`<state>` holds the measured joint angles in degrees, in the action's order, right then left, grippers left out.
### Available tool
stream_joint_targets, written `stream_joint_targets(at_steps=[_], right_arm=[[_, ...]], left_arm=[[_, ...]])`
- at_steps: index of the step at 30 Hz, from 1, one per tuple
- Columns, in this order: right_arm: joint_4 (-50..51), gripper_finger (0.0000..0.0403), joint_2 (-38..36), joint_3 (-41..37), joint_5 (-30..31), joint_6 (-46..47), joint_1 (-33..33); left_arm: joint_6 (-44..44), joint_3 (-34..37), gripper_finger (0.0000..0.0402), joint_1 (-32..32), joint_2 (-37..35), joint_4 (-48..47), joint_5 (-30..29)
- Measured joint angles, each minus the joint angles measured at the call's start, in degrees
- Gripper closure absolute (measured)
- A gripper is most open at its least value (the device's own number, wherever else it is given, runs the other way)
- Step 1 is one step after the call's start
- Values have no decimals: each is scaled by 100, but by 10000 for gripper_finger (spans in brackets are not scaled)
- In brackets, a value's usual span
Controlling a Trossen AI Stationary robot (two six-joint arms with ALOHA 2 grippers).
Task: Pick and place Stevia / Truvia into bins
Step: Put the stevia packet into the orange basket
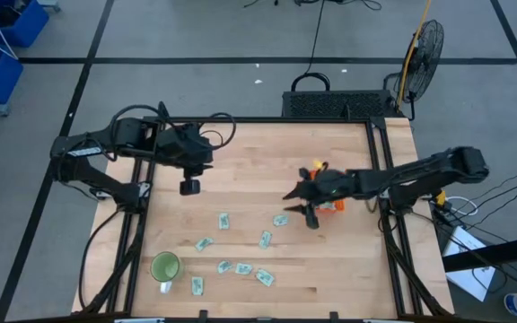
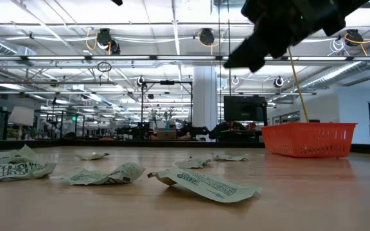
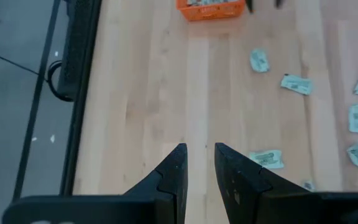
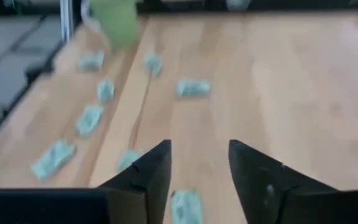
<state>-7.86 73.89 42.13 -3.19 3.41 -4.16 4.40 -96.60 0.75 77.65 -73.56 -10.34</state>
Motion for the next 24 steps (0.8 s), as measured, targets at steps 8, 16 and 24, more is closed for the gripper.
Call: stream_joint_targets(at_steps=[8,16,24], right_arm=[[-454,213,1308,119,36,-147,-443],[-476,217,2366,238,931,10,-600],[-611,218,2856,253,927,242,-608]], left_arm=[[175,0,314,2,0,2,-133],[324,0,314,2,0,4,-329],[501,0,314,2,0,0,-330]])
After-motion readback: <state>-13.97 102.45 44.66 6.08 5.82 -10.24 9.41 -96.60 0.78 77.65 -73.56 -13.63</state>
